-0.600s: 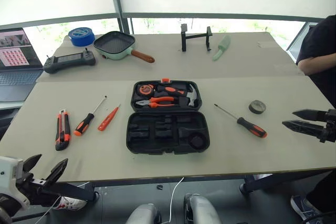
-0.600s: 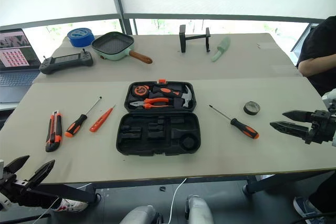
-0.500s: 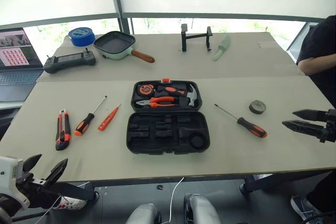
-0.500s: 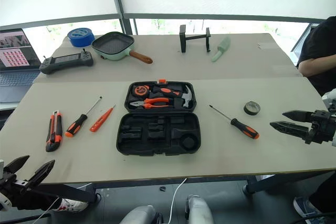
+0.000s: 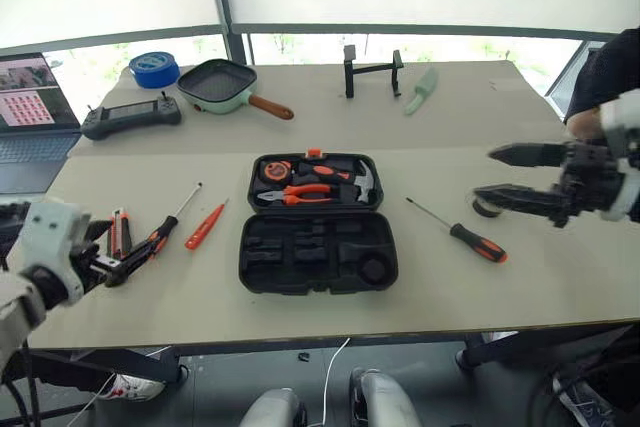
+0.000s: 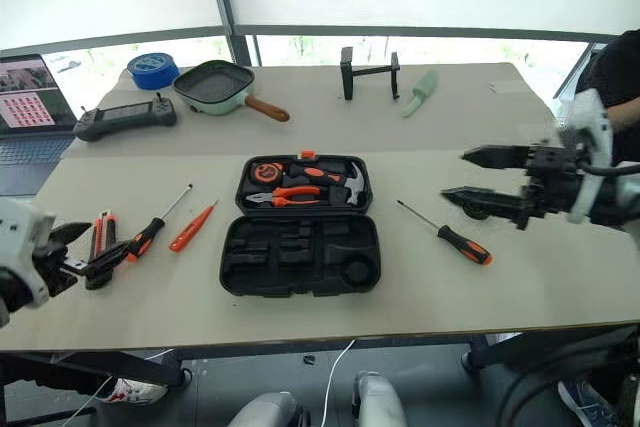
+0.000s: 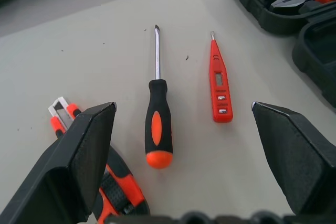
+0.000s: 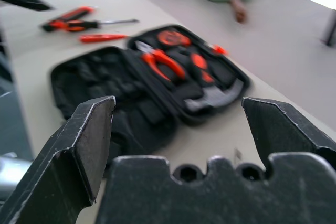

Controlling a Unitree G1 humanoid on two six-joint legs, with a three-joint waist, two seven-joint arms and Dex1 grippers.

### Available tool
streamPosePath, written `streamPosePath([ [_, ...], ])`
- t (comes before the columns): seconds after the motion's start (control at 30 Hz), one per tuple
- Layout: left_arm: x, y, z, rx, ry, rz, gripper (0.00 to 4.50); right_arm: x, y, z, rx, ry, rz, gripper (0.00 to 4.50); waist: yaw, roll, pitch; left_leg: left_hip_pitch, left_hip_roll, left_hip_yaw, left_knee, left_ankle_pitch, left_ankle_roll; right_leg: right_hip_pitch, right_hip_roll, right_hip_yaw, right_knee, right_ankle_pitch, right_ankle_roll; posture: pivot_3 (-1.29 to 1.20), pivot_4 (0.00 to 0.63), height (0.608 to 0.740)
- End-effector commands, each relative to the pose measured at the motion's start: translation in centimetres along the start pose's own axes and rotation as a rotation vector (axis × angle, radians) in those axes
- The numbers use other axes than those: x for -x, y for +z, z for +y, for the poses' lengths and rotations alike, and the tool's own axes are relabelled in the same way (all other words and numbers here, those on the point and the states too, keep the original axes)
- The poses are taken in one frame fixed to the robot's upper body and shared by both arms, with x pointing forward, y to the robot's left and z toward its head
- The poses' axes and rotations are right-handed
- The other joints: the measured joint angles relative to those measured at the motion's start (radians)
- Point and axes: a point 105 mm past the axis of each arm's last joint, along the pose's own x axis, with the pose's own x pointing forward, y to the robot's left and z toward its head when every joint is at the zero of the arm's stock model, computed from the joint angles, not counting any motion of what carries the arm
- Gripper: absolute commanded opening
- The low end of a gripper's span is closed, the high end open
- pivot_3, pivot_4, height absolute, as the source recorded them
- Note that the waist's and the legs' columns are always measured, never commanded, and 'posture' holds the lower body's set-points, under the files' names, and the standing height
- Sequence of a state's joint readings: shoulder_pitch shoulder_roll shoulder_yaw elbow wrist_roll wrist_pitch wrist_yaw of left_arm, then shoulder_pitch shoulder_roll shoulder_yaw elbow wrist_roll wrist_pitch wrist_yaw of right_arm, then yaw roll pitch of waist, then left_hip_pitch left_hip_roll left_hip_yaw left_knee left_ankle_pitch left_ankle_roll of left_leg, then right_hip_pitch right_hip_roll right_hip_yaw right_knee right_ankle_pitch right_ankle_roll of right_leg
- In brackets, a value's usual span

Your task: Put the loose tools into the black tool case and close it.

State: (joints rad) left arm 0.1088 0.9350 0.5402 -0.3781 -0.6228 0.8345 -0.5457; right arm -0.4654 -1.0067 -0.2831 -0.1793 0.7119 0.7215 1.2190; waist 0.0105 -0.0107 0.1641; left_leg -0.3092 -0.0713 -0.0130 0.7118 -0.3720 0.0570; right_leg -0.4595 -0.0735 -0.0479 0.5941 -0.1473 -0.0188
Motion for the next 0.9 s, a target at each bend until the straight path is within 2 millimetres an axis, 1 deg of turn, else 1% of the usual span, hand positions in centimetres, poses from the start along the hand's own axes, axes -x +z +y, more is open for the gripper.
streamPosePath([
  [0.03,-1.6,-0.7,1.1,0.000,-0.004,0.116,4.45,-1.8,1.5,2.7,0.065,0.116,-0.033,4.50,0.000,0.000,0.000,-0.001,-0.001,0.000,0.000,0.000,0.000,-0.001,0.000,-0.002,0.000,0.000,0.000,0.00,0.150,0.740],
  [0.17,-3.1,-0.3,2.5,0.025,0.030,0.148,4.45,-3.0,2.2,4.3,0.095,0.180,-0.066,4.50,-0.002,0.000,0.000,-0.004,-0.002,0.000,0.000,0.000,0.001,-0.002,-0.001,-0.012,0.000,0.000,0.000,0.00,0.150,0.740],
  [0.23,-4.2,0.3,1.8,0.063,-0.028,0.137,4.45,-3.5,2.3,5.2,0.097,0.215,-0.081,4.50,-0.004,0.000,0.000,-0.004,-0.002,-0.001,0.000,0.000,0.000,-0.002,-0.001,-0.017,0.000,0.000,0.000,0.00,0.150,0.740],
  [0.3,-4.9,0.1,1.4,0.059,-0.053,0.159,4.45,-3.7,2.1,5.5,0.093,0.218,-0.086,4.50,-0.005,0.000,0.000,-0.004,-0.002,-0.001,0.000,0.000,-0.001,-0.001,-0.001,-0.020,0.000,0.000,0.000,0.00,0.150,0.740],
  [0.37,-5.3,-0.6,1.5,0.045,-0.048,0.195,4.45,-3.9,2.0,5.6,0.091,0.214,-0.086,4.50,-0.008,0.000,0.001,-0.002,-0.003,-0.001,0.000,-0.002,-0.006,0.000,-0.002,-0.021,0.000,0.000,-0.001,0.00,0.150,0.740],
  [0.5,-6.0,-1.6,1.6,0.060,-0.051,0.230,4.45,-3.8,2.0,5.6,0.092,0.205,-0.091,4.50,-0.020,0.000,0.001,0.000,-0.003,0.000,0.000,-0.001,-0.009,0.001,-0.002,-0.020,0.000,-0.001,-0.002,0.00,0.150,0.740],
  [0.53,-6.2,-2.0,1.6,0.066,-0.050,0.242,3.93,-3.7,2.0,5.6,0.089,0.200,-0.094,4.50,-0.022,0.000,0.001,0.001,-0.003,0.000,0.001,0.000,-0.010,0.001,-0.003,-0.020,0.000,-0.001,-0.002,0.00,0.150,0.740],
  [0.57,-6.4,-2.3,1.6,0.065,-0.047,0.254,3.75,-3.7,2.0,5.5,0.087,0.197,-0.096,4.50,-0.022,0.000,0.001,0.001,-0.003,0.000,0.001,0.000,-0.011,0.002,-0.003,-0.020,0.000,-0.001,-0.003,0.00,0.150,0.740],
  [0.6,-6.5,-2.5,1.6,0.059,-0.046,0.262,3.47,-3.7,2.0,5.5,0.086,0.193,-0.097,4.50,-0.022,0.000,0.001,0.002,-0.003,0.000,0.001,0.001,-0.012,0.002,-0.003,-0.020,0.001,0.000,-0.004,0.00,0.150,0.740],
  [0.63,-6.7,-2.7,1.5,0.058,-0.051,0.273,3.04,-3.6,2.0,5.4,0.084,0.189,-0.097,4.50,-0.021,0.000,0.001,0.002,-0.002,0.000,0.001,0.002,-0.014,0.002,-0.003,-0.019,0.001,0.001,-0.005,0.00,0.150,0.740],
  [0.67,-6.9,-2.7,1.1,0.092,-0.068,0.276,2.68,-3.6,1.9,5.4,0.083,0.185,-0.095,4.50,-0.021,0.000,0.001,0.002,-0.001,0.000,0.001,0.002,-0.014,0.002,-0.004,-0.019,0.001,0.001,-0.006,0.00,0.150,0.740],
  [0.7,-7.1,-2.7,0.8,0.097,-0.078,0.276,2.43,-3.6,1.8,5.3,0.084,0.180,-0.093,4.50,-0.019,0.000,0.001,0.002,0.000,-0.001,0.001,0.002,-0.015,0.002,-0.004,-0.017,0.001,0.001,-0.007,0.00,0.150,0.740],
  [0.73,-7.2,-2.7,0.6,0.087,-0.084,0.286,1.96,-3.5,1.7,5.3,0.083,0.177,-0.090,4.50,-0.018,0.000,0.001,0.002,0.000,-0.002,0.001,0.003,-0.015,0.002,-0.004,-0.016,0.001,0.001,-0.007,0.00,0.150,0.740],
  [0.77,-7.3,-2.8,0.6,0.086,-0.087,0.288,1.73,-3.5,1.6,5.3,0.083,0.176,-0.089,4.50,-0.016,0.000,0.001,0.002,0.000,-0.002,0.001,0.003,-0.015,0.002,-0.004,-0.015,0.001,0.001,-0.007,0.00,0.150,0.740],
  [0.83,-7.3,-2.9,0.7,0.095,-0.088,0.285,0.96,-3.5,1.6,5.4,0.083,0.172,-0.089,4.50,-0.012,0.000,0.001,0.002,0.000,-0.003,0.001,0.003,-0.015,0.002,-0.004,-0.014,0.001,0.001,-0.007,0.00,0.150,0.740],
  [0.87,-7.3,-2.6,0.9,0.093,-0.084,0.273,0.87,-3.5,1.6,5.4,0.083,0.169,-0.088,4.50,-0.011,0.000,0.001,0.002,0.000,-0.003,0.001,0.003,-0.015,0.002,-0.004,-0.014,0.001,0.001,-0.007,0.00,0.150,0.740],
  [0.9,-7.3,-2.2,1.1,0.096,-0.081,0.258,0.87,-3.4,1.6,5.3,0.083,0.166,-0.088,4.50,-0.009,0.000,0.001,0.001,0.000,-0.003,0.001,0.004,-0.014,0.002,-0.004,-0.014,0.001,0.001,-0.007,0.00,0.150,0.740],
])
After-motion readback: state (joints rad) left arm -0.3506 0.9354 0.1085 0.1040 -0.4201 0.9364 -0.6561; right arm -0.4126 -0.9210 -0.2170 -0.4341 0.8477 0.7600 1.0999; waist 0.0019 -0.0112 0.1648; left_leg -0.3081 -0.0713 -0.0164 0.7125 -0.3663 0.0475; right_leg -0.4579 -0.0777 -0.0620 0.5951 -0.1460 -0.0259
